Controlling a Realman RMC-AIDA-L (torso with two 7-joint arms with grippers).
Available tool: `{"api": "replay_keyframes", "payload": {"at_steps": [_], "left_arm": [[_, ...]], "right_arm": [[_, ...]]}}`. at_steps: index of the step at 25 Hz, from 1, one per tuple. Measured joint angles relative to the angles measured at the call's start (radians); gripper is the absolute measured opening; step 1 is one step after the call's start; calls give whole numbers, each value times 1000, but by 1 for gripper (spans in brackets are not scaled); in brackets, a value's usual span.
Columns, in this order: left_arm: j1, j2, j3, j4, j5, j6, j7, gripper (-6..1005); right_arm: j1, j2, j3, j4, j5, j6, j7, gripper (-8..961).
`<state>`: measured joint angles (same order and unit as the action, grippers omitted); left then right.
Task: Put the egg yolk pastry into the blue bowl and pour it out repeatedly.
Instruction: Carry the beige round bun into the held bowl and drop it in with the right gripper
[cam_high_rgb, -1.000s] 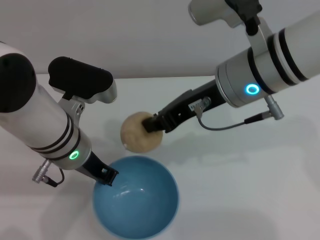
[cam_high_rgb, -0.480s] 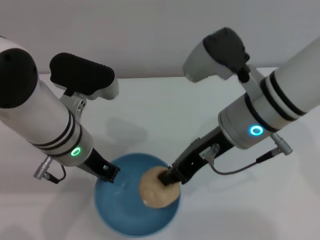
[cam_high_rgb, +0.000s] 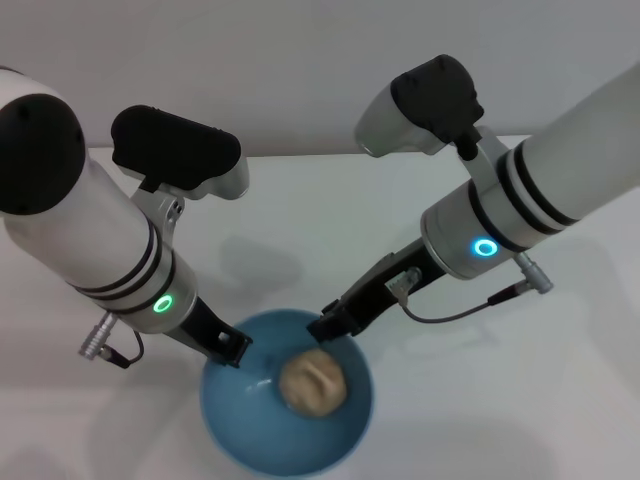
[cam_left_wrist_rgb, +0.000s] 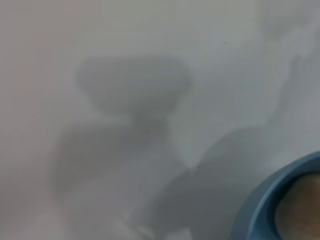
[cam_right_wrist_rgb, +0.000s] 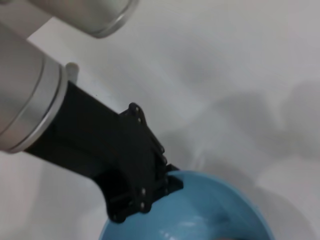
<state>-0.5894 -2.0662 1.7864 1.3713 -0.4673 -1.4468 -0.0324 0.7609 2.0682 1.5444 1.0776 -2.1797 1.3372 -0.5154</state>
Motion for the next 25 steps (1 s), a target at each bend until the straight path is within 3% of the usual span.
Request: {"api": "replay_keyframes", "payload": {"at_steps": [6,17,25], "left_arm": [[5,0,10,0,-6,3,0,0],[16,3,10,0,-7,54,7,-1],[26,5,32,0,-7,180,17,-1]], "right_arm": [[-1,1,37,-1,3,-32,28,229],[-124,-5,416,81,-102,-51,21,225],[-284,4,470,62,-92,-282,-123,225]]}}
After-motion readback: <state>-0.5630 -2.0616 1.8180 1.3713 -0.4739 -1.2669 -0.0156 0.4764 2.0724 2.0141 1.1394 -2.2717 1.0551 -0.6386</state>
